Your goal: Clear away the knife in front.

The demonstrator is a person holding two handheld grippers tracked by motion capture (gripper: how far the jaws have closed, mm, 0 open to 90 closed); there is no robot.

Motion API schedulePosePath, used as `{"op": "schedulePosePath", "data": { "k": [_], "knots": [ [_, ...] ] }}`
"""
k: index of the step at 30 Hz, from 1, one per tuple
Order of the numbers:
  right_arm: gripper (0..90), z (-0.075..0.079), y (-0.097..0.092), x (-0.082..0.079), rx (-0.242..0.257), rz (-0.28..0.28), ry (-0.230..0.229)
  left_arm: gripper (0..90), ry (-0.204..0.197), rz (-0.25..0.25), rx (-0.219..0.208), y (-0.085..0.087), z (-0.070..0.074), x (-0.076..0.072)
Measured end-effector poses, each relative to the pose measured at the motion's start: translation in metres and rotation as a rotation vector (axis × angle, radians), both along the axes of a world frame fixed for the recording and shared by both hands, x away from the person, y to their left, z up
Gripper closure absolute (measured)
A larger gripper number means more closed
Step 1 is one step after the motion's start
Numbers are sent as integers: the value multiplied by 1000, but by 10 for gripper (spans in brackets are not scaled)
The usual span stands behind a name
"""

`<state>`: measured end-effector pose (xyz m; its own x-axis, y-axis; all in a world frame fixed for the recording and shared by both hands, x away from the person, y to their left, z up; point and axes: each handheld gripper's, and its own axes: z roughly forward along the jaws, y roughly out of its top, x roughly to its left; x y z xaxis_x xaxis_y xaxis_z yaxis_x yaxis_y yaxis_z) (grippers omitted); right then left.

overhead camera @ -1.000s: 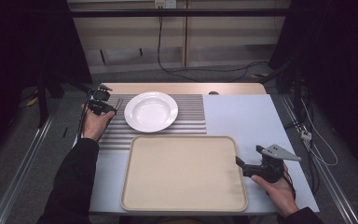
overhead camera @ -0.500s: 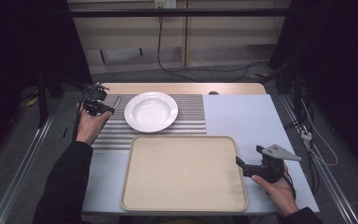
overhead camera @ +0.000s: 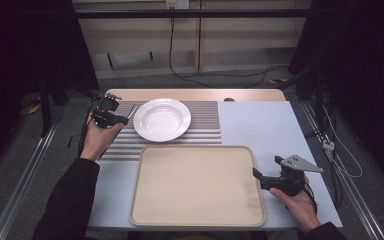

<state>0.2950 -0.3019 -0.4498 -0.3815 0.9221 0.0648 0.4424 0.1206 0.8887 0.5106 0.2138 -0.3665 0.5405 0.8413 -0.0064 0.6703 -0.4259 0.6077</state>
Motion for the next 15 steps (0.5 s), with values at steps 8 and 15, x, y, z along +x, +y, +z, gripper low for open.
{"op": "schedulePosePath", "data": {
  "k": [8, 15],
  "knots": [
    [52, 0, 0, 0, -2, -5, 4, 798, -11, -16, -7, -4, 0, -16],
    [53, 0, 0, -1, 2, -2, 0, 798, -14, -13, -22, -6, 1, -31]
  ]
}}
